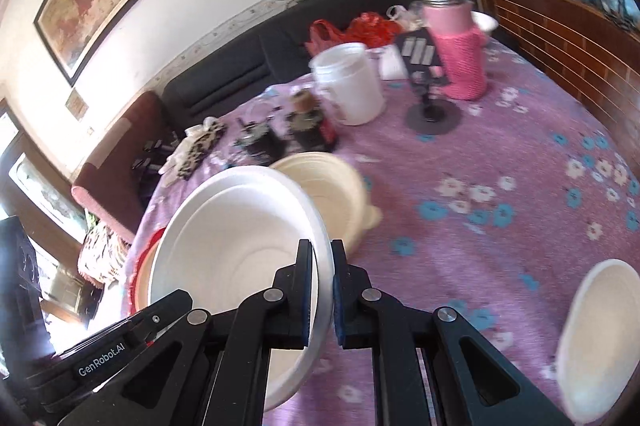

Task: Organize plates and bowls
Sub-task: 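Lift the white bowl with both grippers and carry it over the red plate stack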

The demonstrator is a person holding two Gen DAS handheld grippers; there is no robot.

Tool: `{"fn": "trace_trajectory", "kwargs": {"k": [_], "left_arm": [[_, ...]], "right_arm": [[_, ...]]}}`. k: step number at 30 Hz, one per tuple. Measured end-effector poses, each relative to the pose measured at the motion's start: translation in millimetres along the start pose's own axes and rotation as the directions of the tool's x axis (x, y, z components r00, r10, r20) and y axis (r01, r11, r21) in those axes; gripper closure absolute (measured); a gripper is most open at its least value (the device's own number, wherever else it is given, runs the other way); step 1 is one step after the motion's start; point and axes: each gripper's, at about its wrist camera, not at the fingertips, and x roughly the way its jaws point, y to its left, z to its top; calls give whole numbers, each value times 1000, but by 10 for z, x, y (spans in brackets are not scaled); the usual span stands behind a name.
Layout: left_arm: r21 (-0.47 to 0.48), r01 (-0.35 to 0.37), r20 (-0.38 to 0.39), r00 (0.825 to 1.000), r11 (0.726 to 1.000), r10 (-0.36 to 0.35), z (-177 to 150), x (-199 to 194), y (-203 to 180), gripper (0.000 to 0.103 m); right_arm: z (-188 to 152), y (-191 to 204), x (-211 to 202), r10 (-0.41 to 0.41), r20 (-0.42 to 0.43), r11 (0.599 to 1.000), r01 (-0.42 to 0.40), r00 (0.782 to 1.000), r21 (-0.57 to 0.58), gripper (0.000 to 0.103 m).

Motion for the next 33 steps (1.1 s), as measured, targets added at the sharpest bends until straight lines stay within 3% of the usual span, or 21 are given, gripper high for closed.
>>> {"fn": "trace_trajectory", "kwargs": {"k": [7,12,26,28,33], "left_arm": [[-66,-74,40,996,995,76,207,-226,722,92],[-110,-78,36,996,991,82,253,-182,1023,92],[-129,-143,-23,990,981,142,282,186,1356,87],[-102,-167,-22,986,981,166,286,206,1323,84],[-90,-228,-3,973,969,229,283,179,1340,66]], "right_arm": [[-37,799,359,56,-31,996,-59,998,-70,93],[-112,1168,583,58,-47,992,-63,997,-112,93],[-237,1447,937,11,-69,985,-22,998,-170,94],[-236,1464,949,8,-64,984,-19,998,-175,94],[-237,1446,983,1,-63,985,-12,998,-172,94]]}}
